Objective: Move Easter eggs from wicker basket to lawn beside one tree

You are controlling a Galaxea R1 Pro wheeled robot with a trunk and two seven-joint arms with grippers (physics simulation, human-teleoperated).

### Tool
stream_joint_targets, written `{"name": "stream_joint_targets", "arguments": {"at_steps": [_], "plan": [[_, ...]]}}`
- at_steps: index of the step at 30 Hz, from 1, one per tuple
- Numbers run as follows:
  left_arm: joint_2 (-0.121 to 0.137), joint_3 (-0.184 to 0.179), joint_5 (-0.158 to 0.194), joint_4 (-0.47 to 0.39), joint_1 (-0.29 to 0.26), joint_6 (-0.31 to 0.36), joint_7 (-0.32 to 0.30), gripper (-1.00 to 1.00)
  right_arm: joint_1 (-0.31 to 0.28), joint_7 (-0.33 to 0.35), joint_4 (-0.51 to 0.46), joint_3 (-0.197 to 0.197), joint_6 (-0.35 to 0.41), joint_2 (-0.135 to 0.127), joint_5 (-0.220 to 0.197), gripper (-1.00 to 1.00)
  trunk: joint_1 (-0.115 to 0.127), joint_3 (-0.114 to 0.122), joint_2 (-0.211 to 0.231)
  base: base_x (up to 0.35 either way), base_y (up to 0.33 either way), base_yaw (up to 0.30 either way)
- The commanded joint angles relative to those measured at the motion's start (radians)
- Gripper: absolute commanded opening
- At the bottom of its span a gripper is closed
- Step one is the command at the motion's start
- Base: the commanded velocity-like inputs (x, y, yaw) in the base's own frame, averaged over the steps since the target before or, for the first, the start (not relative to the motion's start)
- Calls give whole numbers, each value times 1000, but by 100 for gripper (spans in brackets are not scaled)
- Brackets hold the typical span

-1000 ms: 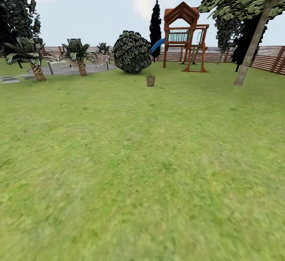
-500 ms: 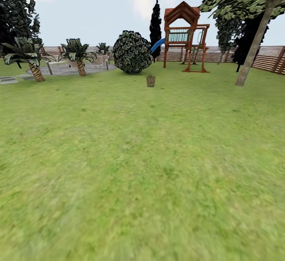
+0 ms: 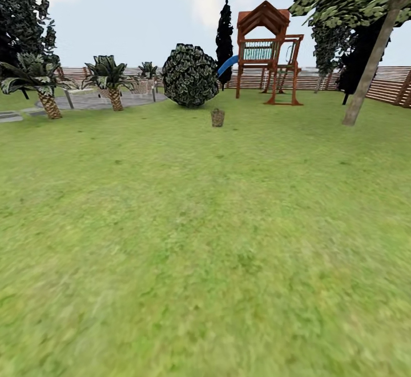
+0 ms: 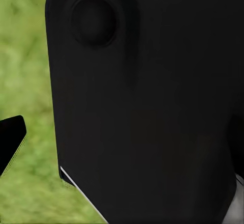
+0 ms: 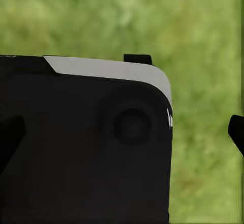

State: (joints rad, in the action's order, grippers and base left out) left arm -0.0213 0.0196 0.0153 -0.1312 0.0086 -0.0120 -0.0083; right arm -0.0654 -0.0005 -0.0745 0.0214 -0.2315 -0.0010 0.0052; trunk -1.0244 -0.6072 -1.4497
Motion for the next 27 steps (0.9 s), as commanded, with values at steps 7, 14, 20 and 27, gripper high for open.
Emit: {"name": "stream_joint_targets", "arguments": {"at_steps": [7,14,20,27], "plan": [[2,2,2,0,1,3,-1,100,-1,-1,1,2,-6,-2,1,100,-1,-1,0,341,0,0],[3,3,2,1,1,6,-1,100,-1,-1,1,2,-9,-1,1,100,-1,-1,0,341,0,0],[3,3,2,1,1,4,-1,100,-1,-1,1,2,-9,-2,2,100,-1,-1,0,342,0,0],[3,3,2,1,1,4,-1,100,-1,-1,1,2,-9,-2,2,100,-1,-1,0,342,0,0]]}}
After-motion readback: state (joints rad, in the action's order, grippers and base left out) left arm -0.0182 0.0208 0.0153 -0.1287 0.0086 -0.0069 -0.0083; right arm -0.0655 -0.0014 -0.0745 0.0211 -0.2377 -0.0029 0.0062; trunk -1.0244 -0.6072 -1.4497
